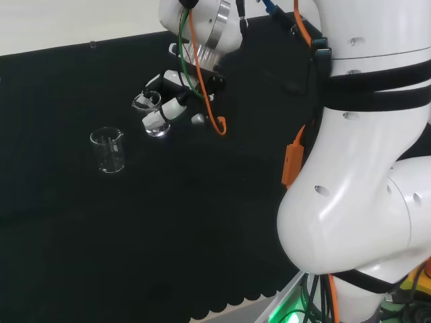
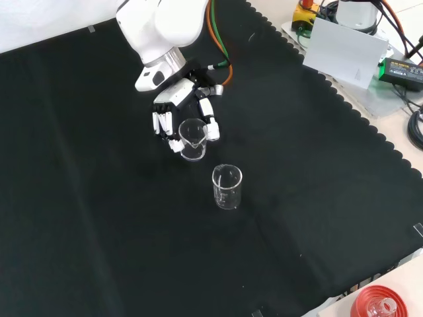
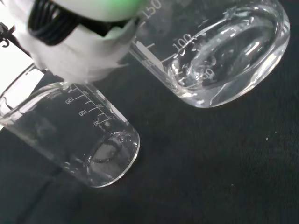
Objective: Pick up the beaker on the right.
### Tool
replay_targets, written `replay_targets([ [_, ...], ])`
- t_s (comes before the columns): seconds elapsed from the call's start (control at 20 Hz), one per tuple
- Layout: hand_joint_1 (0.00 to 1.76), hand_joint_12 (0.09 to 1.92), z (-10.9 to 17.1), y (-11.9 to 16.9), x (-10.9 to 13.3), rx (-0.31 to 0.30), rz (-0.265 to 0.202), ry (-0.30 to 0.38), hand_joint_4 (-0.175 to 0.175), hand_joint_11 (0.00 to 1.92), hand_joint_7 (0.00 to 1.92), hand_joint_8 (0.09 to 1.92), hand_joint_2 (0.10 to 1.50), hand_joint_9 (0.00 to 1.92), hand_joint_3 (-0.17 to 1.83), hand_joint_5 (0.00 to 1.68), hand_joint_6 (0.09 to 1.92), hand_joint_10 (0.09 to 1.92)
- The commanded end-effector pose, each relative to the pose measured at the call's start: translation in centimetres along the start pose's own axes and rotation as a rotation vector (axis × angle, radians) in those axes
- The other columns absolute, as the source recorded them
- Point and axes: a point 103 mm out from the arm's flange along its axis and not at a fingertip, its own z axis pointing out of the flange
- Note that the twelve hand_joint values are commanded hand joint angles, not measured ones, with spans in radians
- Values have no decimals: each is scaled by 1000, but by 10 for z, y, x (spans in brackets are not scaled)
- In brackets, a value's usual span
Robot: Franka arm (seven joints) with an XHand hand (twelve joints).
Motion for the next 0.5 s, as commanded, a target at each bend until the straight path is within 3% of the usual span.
replay_targets([
  [0.05, 1148, 1021, -13, -11, 10, 26, -6, -52, 129, 937, 1610, 87, 714, 1400, 515, 1337, 496, 107],
  [0.5, 1149, 1020, -28, -22, 23, 66, -9, -114, 127, 943, 1611, 87, 711, 1402, 519, 1336, 499, 105],
])
